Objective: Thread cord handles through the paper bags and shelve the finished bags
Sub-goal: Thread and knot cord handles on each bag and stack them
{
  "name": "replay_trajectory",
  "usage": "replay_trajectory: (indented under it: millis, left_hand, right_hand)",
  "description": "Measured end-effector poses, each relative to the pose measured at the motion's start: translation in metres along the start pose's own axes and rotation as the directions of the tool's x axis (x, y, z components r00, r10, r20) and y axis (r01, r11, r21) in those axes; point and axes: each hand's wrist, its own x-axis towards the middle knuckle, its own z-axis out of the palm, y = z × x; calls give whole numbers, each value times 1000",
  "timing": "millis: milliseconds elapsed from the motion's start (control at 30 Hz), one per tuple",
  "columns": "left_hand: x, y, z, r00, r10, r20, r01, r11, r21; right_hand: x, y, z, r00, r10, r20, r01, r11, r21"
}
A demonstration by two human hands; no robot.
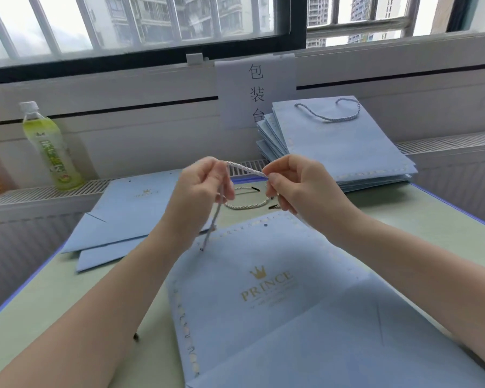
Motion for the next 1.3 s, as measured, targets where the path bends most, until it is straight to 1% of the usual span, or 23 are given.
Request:
replay_trajectory:
  millis: [67,133,200,267,333,400,467,500,567,667,767,833,867,900,967,1000,1033,1067,1100,1133,1200,1233,1300]
  left_hand:
    - [4,0,-10,974,-51,-222,12,985,-171]
    - [6,-1,-19,903,-100,-417,-14,965,-261]
    - [7,-4,-24,857,-114,-502,-38,959,-282]
    - [7,-5,-25,869,-79,-488,-53,967,-250]
    - [5,-1,-21,923,-33,-383,-53,976,-211]
    - [1,5,-15,977,2,-213,-39,984,-172]
    - [-4,10,-6,999,49,13,-48,996,-75]
    - [-7,12,-2,990,67,122,-66,998,-16]
    - [-12,14,6,959,83,271,-96,995,37]
    - [-13,16,6,914,27,405,-14,999,-34]
    - [-12,14,0,801,-81,594,95,995,8]
    - [-14,12,-1,714,-174,678,168,983,76]
    - [-15,11,1,696,-221,683,184,975,127]
    - [-14,9,4,706,-268,656,192,963,187]
    - [-12,2,9,800,-319,508,184,937,299]
    - [-11,-4,11,864,-291,411,145,926,350]
    - [-10,-12,13,922,-218,320,66,902,426]
    - [-9,-20,14,954,-142,263,-15,855,518]
    - [-9,-27,16,967,-89,240,-70,811,581]
    - [-10,-31,18,965,-82,251,-93,784,614]
    - [-12,-34,25,948,-132,290,-112,713,692]
    - [-14,-35,29,942,-147,302,-136,655,744]
    - [-17,-32,36,945,-139,297,-175,551,816]
  right_hand:
    - [2,3,0,1000,12,14,-12,1000,3]
    - [1,3,-1,999,38,30,-40,998,57]
    - [1,2,-2,997,60,38,-64,988,138]
    - [1,1,-3,997,66,36,-71,984,163]
    - [1,2,-3,996,72,50,-78,987,140]
    - [-1,1,1,986,120,117,-137,979,150]
    - [-3,0,5,943,222,247,-283,927,245]
    - [-5,-1,6,912,260,316,-356,886,297]
    - [-6,-1,6,876,281,392,-427,831,356]
    - [-3,-4,2,897,296,328,-430,758,491]
    - [3,-7,-6,906,355,229,-409,600,688]
    - [6,-8,-9,909,369,194,-382,551,742]
    - [6,-8,-10,910,373,181,-377,563,736]
    - [6,-7,-10,913,373,168,-375,599,708]
    - [5,-4,-10,928,351,122,-354,735,578]
    - [5,-3,-9,940,326,104,-334,811,480]
    - [4,-3,-8,951,293,100,-309,870,384]
    - [2,-3,-6,958,264,115,-287,907,309]
    - [1,-4,-5,959,248,140,-277,926,256]
    - [-1,-5,-3,957,237,169,-270,941,206]
    - [-4,-6,-1,955,213,208,-233,969,78]
    - [-6,-6,0,955,198,219,-210,977,29]
    - [-7,-5,2,956,178,233,-184,983,7]
